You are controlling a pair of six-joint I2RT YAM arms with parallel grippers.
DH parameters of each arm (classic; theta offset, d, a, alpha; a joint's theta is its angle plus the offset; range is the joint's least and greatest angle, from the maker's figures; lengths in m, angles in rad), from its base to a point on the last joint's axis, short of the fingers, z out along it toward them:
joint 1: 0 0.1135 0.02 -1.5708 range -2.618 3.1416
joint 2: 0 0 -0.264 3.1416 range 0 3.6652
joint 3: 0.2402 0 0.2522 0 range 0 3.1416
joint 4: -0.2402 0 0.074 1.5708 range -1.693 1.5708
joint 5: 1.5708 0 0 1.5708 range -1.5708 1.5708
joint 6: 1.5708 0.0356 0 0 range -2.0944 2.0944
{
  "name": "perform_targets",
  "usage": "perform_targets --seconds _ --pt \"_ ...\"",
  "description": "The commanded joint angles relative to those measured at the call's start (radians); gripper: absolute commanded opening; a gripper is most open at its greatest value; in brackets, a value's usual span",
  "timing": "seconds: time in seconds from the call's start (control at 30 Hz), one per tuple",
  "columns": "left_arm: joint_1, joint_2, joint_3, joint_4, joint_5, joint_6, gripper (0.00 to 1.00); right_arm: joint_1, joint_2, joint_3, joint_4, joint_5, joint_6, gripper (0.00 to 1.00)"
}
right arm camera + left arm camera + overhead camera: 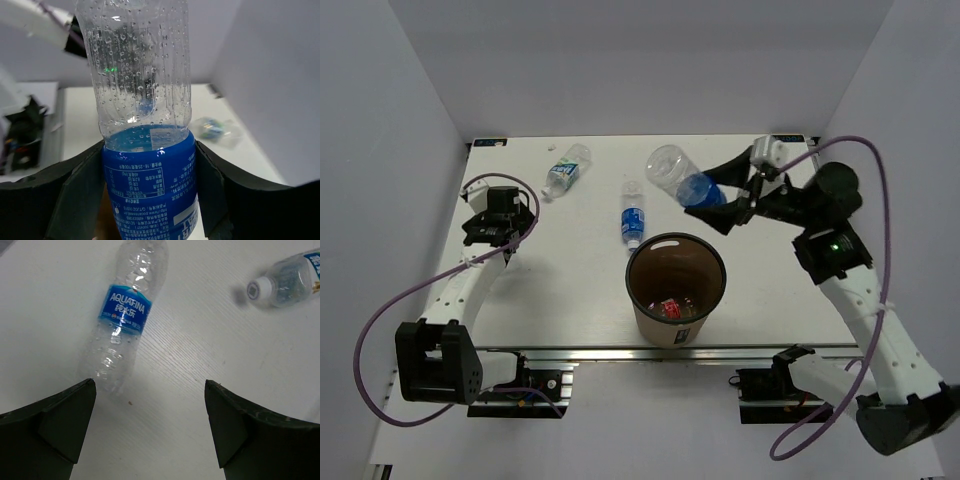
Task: Put the plastic bottles in the bin
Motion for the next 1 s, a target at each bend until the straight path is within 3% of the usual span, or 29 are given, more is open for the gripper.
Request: perform_targets --seconds 0.0,0.1,0.27,0.97 --pt "0.025 -0.039 0.036 -0.039 -0.07 -0.048 0.98 0.035 0.064 -0.045 -0.045 -0.215 0.085 0.27" --pt "0.039 -0.047 0.029 -0.048 -0.072 -0.049 0.98 0.055 0.038 -0.149 0.034 -0.267 0.096 0.34" --pt "0.041 -0.05 0.029 -0.045 -0.055 -0.052 0.98 0.062 -0.003 -0.195 0.031 -0.253 0.096 0.33" --pt "0.042 -0.06 0.018 -0.03 -0.047 -0.045 0.98 0.062 0.062 -0.126 0.047 -0.288 0.135 0.34"
